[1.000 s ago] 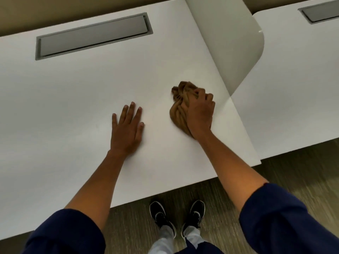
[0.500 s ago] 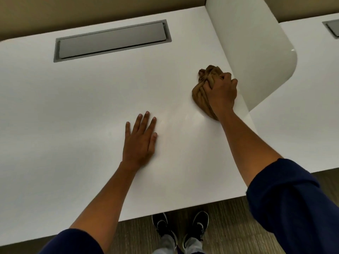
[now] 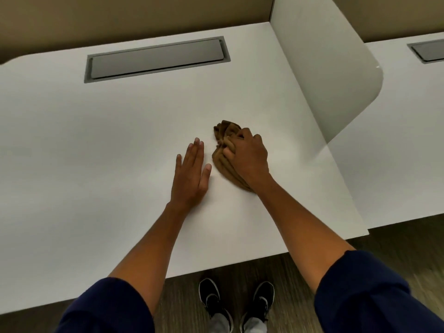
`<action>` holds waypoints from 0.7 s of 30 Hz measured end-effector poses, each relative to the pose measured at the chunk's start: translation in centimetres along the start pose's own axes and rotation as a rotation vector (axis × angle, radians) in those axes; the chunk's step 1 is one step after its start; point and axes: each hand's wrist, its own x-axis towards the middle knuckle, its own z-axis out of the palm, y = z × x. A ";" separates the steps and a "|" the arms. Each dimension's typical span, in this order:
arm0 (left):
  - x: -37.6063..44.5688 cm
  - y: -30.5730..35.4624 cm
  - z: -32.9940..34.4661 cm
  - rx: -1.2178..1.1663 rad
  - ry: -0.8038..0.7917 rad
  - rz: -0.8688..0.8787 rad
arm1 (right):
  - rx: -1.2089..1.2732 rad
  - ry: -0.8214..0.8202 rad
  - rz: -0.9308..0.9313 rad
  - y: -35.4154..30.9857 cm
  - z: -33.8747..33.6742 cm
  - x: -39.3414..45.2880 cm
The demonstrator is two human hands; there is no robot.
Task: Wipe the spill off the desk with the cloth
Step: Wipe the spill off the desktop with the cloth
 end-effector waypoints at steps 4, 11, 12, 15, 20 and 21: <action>-0.5 0.2 -0.7 -0.152 0.007 -0.023 | -0.058 -0.048 -0.094 -1.9 1.8 -4.1; -4.5 -0.5 -2.0 -0.209 -0.019 -0.064 | -0.078 -0.078 -0.142 -4.0 2.7 -11.0; -5.1 -0.8 -2.3 -0.192 -0.028 -0.063 | -0.075 -0.092 -0.148 -4.3 2.8 -11.9; -6.6 -1.7 -2.8 -0.151 -0.052 -0.065 | -0.059 -0.122 -0.166 -4.8 2.8 -14.6; -8.6 -2.4 -3.0 -0.098 -0.067 -0.077 | -0.076 -0.159 -0.193 -5.2 2.6 -18.5; -8.8 -2.4 -3.0 -0.088 -0.070 -0.082 | -0.075 -0.163 -0.191 -5.2 2.6 -19.1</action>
